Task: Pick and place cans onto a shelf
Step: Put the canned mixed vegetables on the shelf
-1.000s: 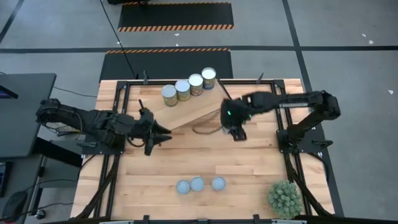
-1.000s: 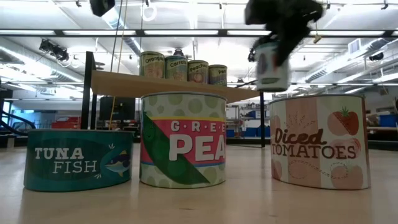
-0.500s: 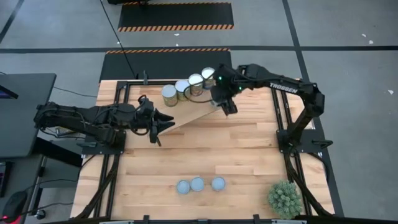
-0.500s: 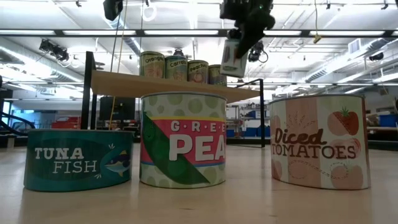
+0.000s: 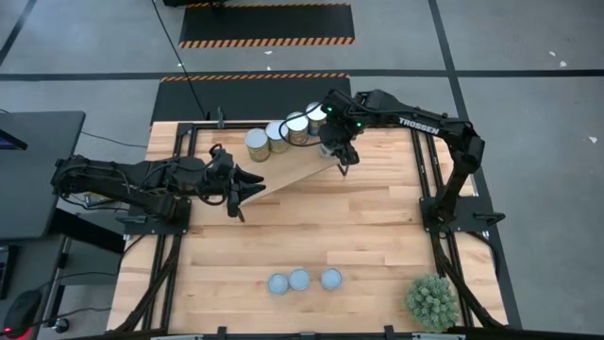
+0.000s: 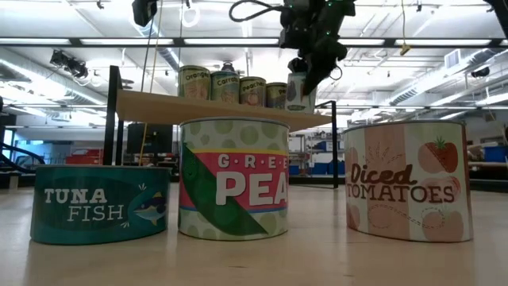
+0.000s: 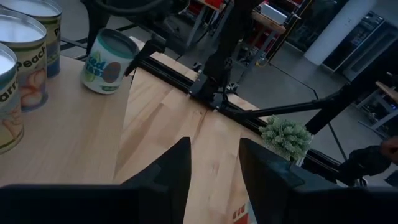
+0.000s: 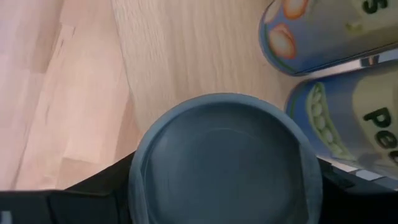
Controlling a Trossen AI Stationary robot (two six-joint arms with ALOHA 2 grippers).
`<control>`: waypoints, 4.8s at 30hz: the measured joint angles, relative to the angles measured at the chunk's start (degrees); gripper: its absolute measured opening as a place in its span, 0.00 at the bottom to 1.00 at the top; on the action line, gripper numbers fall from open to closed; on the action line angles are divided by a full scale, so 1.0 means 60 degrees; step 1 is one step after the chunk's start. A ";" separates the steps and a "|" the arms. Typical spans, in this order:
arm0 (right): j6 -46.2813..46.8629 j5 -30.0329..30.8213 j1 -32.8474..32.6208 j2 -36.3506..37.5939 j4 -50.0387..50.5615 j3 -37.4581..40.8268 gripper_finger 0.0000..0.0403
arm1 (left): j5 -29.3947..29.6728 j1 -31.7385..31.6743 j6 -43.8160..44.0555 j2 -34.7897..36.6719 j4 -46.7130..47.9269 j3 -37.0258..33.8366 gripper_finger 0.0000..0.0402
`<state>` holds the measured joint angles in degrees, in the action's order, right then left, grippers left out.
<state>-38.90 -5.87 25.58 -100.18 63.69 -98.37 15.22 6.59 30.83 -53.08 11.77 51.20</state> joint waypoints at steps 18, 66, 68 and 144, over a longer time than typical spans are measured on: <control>-0.0210 0.1034 -0.0050 -0.0091 -0.0112 0.0022 0.88 | 0.0000 0.0000 0.0073 0.0000 0.0014 0.0000 0.35; -0.0881 0.2677 -0.0930 0.0149 -0.0232 0.0018 0.91 | -0.0586 0.0004 0.0182 0.0000 0.0091 0.0004 0.35; -0.0761 0.2770 -0.0958 0.0149 -0.0162 0.0018 0.93 | -0.0586 0.0004 0.0180 0.0000 0.0091 0.0004 0.35; 0.5611 0.3975 -0.2622 -0.0441 -0.0312 0.0018 0.76 | -0.0849 -0.0004 -0.0004 0.0004 0.0385 0.0011 0.35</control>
<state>-5.23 17.98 9.85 -102.83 61.82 -98.26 10.13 6.57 30.81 -53.06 14.08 51.27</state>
